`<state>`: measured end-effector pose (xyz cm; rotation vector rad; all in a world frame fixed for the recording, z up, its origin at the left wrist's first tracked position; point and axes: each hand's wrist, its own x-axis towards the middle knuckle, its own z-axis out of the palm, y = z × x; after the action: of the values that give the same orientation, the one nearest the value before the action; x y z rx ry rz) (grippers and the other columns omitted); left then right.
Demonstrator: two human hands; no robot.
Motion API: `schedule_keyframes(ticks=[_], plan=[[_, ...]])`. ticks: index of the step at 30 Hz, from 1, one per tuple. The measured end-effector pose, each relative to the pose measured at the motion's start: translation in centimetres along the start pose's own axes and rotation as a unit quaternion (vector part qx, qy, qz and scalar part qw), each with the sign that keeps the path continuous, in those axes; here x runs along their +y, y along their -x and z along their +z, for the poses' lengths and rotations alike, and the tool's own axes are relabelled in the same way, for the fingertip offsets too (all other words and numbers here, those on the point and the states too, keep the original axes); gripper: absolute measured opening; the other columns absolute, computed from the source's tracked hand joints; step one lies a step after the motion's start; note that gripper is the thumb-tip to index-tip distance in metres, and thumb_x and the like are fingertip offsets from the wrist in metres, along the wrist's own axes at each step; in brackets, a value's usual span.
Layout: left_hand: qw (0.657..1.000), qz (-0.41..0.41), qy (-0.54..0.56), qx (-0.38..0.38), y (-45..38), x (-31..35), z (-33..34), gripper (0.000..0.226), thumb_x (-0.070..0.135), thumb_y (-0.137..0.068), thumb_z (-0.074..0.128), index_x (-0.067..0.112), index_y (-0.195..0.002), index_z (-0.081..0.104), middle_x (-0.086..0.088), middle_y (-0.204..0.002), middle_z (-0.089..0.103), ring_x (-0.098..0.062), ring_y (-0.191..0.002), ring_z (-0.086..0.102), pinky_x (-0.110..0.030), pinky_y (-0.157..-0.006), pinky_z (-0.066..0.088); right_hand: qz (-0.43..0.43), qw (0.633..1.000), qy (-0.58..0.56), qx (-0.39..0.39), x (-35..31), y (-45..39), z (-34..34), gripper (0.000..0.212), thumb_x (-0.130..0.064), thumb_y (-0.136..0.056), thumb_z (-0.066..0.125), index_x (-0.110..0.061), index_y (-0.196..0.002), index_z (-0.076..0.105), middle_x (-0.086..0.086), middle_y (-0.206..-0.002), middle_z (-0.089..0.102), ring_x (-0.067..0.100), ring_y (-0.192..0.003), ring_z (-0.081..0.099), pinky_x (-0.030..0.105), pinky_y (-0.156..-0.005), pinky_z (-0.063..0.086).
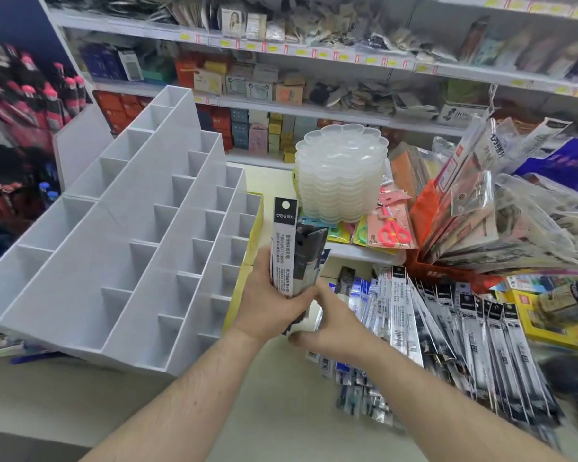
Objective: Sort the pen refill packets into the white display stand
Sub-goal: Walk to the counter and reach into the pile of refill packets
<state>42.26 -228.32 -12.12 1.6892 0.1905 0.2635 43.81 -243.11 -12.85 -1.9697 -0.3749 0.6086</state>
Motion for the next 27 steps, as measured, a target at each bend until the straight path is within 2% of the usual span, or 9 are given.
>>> schedule_keyframes(ticks=[5, 7, 9, 13, 16, 19, 22, 24, 27], plan=[[1.0, -0.016, 0.013, -0.017, 1.1, -2.7, -0.1, 0.078, 0.015, -0.052, 0.085, 0.035, -0.119, 0.05, 0.024, -0.107, 0.066, -0.004, -0.106, 0.065, -0.016, -0.089, 0.051, -0.015, 0.995, -0.065, 0.069, 1.3, -0.8, 2.3, 0.07, 0.006, -0.071, 0.078, -0.022, -0.129, 0.054, -0.018, -0.112, 0.071, -0.002, -0.108, 0.065, 0.018, -0.088, 0.051], [0.999, -0.015, 0.025, -0.027, 1.5, -4.1, -0.2, 0.092, 0.015, -0.052, 0.086, 0.038, -0.131, 0.045, 0.016, -0.128, 0.06, -0.008, -0.123, 0.058, -0.024, -0.105, 0.045, -0.003, 0.996, -0.055, 0.07, 1.9, -0.9, 2.7, 0.068, 0.002, -0.07, 0.078, -0.019, -0.13, 0.056, -0.013, -0.118, 0.07, 0.001, -0.112, 0.065, 0.024, -0.093, 0.052], [0.998, -0.023, 0.02, -0.046, 1.7, -5.0, -0.1, 0.098, 0.019, -0.053, 0.087, 0.038, -0.137, 0.041, 0.007, -0.132, 0.059, -0.014, -0.124, 0.059, -0.033, -0.108, 0.045, -0.005, 0.998, -0.038, 0.053, 2.2, -0.8, 2.9, 0.068, 0.002, -0.071, 0.077, -0.013, -0.133, 0.055, -0.008, -0.123, 0.069, 0.005, -0.116, 0.063, 0.028, -0.099, 0.051], [0.997, -0.049, 0.01, -0.067, 1.6, -5.3, 0.3, 0.095, 0.028, -0.05, 0.086, 0.041, -0.134, 0.042, 0.017, -0.116, 0.066, -0.01, -0.111, 0.065, -0.033, -0.102, 0.049, -0.014, 0.999, -0.01, 0.029, 1.6, -0.5, 3.1, 0.059, 0.011, -0.077, 0.069, -0.004, -0.132, 0.053, -0.011, -0.113, 0.068, -0.009, -0.105, 0.063, 0.014, -0.089, 0.048], [0.994, -0.07, 0.025, -0.085, 1.5, -5.3, 0.2, 0.093, 0.03, -0.048, 0.087, 0.039, -0.131, 0.045, 0.009, -0.111, 0.069, -0.01, -0.104, 0.067, -0.024, -0.096, 0.05, -0.038, 0.993, 0.109, 0.026, 1.0, -0.4, 3.3, 0.054, -0.011, -0.076, 0.066, -0.029, -0.126, 0.059, -0.018, -0.106, 0.068, -0.001, -0.102, 0.065, 0.026, -0.088, 0.054], [0.992, -0.091, 0.044, -0.075, 1.2, -4.8, 0.2, 0.063, 0.023, -0.053, 0.085, 0.027, -0.111, 0.06, 0.008, -0.092, 0.073, -0.01, -0.086, 0.068, -0.025, -0.082, 0.053, -0.032, 0.968, 0.247, 0.019, 0.4, -0.3, 2.8, 0.044, -0.026, -0.074, 0.067, -0.034, -0.116, 0.06, -0.013, -0.104, 0.065, 0.016, -0.101, 0.061, 0.038, -0.092, 0.05], [0.987, -0.13, 0.089, 0.004, 0.6, -3.3, 0.1, 0.029, 0.007, -0.062, 0.081, 0.007, -0.085, 0.064, 0.011, -0.066, 0.066, -0.007, -0.064, 0.061, -0.026, -0.068, 0.048, -0.016, 0.958, 0.285, -0.011, -0.1, 0.2, 2.6, 0.048, -0.029, -0.077, 0.069, -0.026, -0.121, 0.053, -0.005, -0.112, 0.059, 0.021, -0.11, 0.051, 0.041, -0.103, 0.04], [0.98, -0.149, 0.122, 0.048, 0.0, -2.1, -0.2, 0.026, 0.019, -0.057, 0.08, 0.012, -0.074, 0.062, 0.004, -0.063, 0.061, -0.015, -0.063, 0.056, -0.029, -0.065, 0.047, 0.016, 0.969, 0.245, -0.024, 0.2, 0.9, 2.1, 0.066, -0.03, -0.077, 0.071, -0.027, -0.138, 0.044, -0.007, -0.131, 0.052, 0.016, -0.126, 0.043, 0.038, -0.111, 0.033], [0.952, -0.21, 0.219, 0.041, -1.0, 0.4, -1.1, 0.025, 0.021, -0.056, 0.079, 0.013, -0.072, 0.062, -0.013, -0.071, 0.058, -0.024, -0.068, 0.056, -0.035, -0.068, 0.049, 0.094, 0.995, 0.011, 0.04, -0.6, 2.4, 0.2, 0.079, -0.032, -0.068, 0.071, -0.03, -0.142, 0.044, -0.016, -0.139, 0.048, 0.005, -0.133, 0.043, 0.029, -0.108, 0.042]])
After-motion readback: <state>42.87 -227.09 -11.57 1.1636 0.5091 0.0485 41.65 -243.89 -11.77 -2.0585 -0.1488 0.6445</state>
